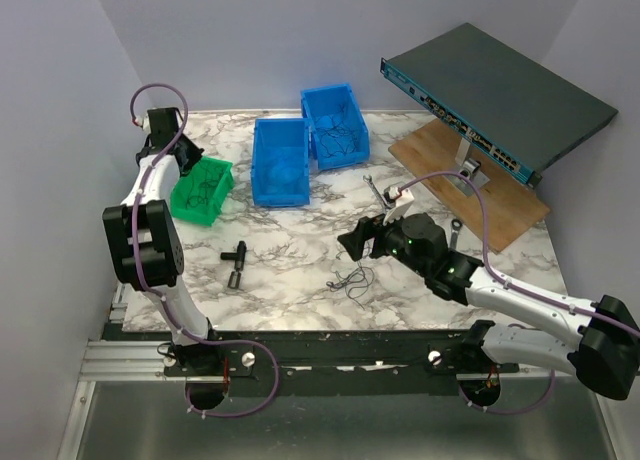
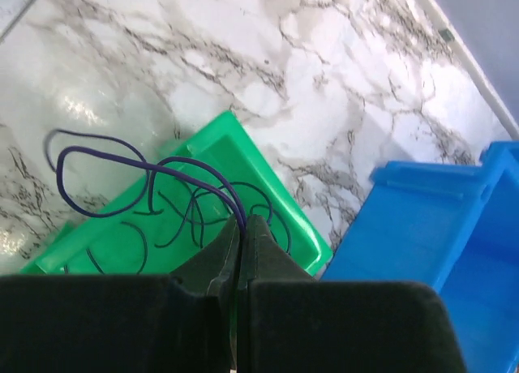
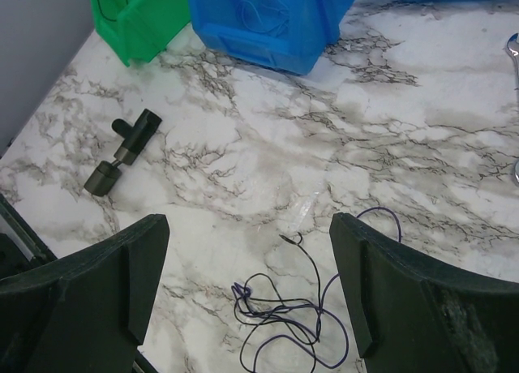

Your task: Untangle the cables

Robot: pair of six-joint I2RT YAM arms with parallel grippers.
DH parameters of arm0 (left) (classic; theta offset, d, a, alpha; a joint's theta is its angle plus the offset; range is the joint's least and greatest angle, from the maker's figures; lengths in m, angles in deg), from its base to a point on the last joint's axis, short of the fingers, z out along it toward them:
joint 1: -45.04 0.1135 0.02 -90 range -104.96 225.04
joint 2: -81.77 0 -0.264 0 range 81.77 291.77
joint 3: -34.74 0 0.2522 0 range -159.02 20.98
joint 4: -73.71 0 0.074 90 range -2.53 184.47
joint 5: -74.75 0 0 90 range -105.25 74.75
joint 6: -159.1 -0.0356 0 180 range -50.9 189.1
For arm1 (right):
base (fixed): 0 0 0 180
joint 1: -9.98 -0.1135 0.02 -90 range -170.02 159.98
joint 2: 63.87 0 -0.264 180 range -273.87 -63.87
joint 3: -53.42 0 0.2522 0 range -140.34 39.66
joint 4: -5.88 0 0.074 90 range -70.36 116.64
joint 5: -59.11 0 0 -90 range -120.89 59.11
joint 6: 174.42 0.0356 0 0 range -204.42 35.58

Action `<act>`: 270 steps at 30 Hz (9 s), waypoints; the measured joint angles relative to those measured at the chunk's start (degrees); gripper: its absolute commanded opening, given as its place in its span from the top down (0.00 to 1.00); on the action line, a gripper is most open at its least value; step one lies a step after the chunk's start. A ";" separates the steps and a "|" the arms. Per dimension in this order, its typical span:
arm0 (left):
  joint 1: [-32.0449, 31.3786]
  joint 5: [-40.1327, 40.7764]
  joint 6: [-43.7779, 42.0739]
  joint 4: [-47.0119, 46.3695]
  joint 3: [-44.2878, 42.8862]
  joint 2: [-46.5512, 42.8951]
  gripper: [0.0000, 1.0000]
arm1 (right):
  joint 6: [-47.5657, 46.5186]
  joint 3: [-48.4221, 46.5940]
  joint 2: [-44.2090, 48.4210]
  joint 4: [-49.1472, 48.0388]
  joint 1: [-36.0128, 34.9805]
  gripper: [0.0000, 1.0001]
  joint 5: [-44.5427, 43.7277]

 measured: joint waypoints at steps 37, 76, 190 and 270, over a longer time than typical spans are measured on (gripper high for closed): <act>-4.66 -5.07 -5.49 21.27 -6.43 -5.35 1.00 | 0.61 0.31 3.26 -0.24 0.00 0.13 -1.60; 4.90 -18.58 -3.93 31.58 -26.86 17.29 1.00 | 0.66 1.36 9.55 0.74 0.00 0.14 -3.65; 9.42 1.99 10.19 -0.61 23.15 -18.62 1.00 | 0.59 1.38 5.81 1.44 0.00 0.14 -6.40; -44.50 -19.02 -15.80 -35.54 47.01 -27.87 0.19 | 8.24 17.70 -4.31 -12.24 0.02 0.29 -11.45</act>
